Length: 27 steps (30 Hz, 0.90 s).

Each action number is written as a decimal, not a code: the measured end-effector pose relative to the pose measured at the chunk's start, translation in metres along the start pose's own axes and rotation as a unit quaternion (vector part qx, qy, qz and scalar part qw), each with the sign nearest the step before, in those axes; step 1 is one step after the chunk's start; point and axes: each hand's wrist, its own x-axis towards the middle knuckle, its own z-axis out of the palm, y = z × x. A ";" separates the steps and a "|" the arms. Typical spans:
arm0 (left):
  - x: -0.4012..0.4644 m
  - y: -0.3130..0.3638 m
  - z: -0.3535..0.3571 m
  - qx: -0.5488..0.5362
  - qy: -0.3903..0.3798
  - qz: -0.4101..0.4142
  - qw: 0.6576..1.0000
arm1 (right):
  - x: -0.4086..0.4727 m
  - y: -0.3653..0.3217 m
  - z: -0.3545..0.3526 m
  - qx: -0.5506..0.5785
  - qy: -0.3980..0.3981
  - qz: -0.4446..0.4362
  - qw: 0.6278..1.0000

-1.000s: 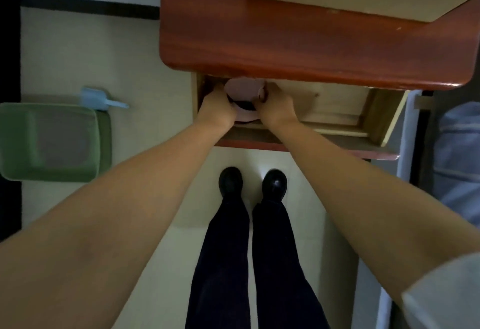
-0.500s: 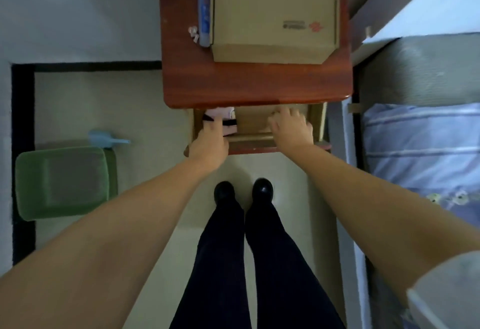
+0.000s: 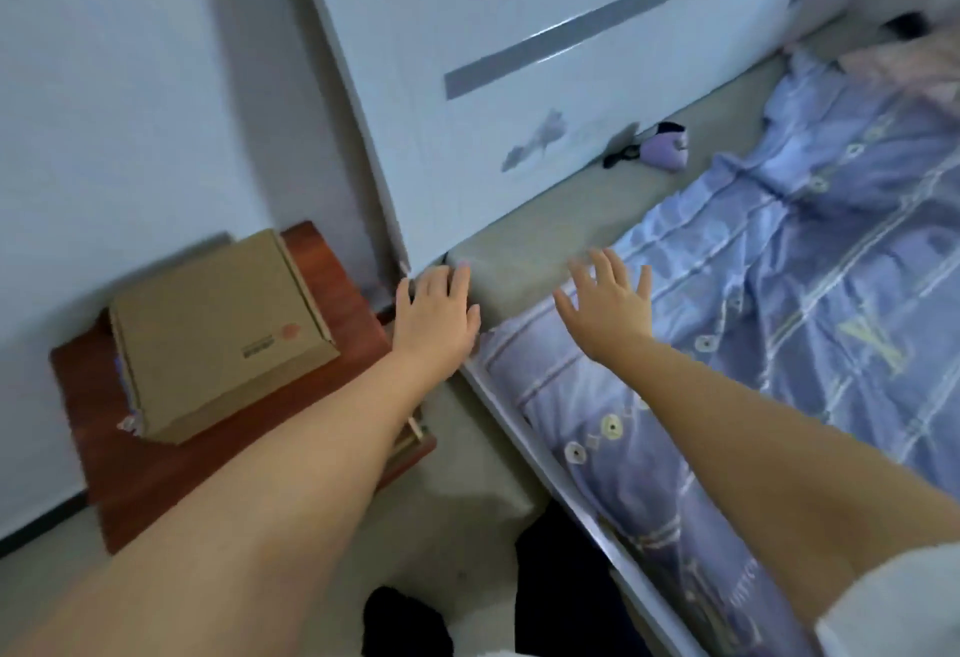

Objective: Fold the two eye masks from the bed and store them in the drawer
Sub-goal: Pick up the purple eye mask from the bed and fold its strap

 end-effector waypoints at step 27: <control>0.522 0.305 0.198 -0.121 0.033 0.026 0.992 | 0.203 0.299 0.222 0.108 -0.021 0.274 0.955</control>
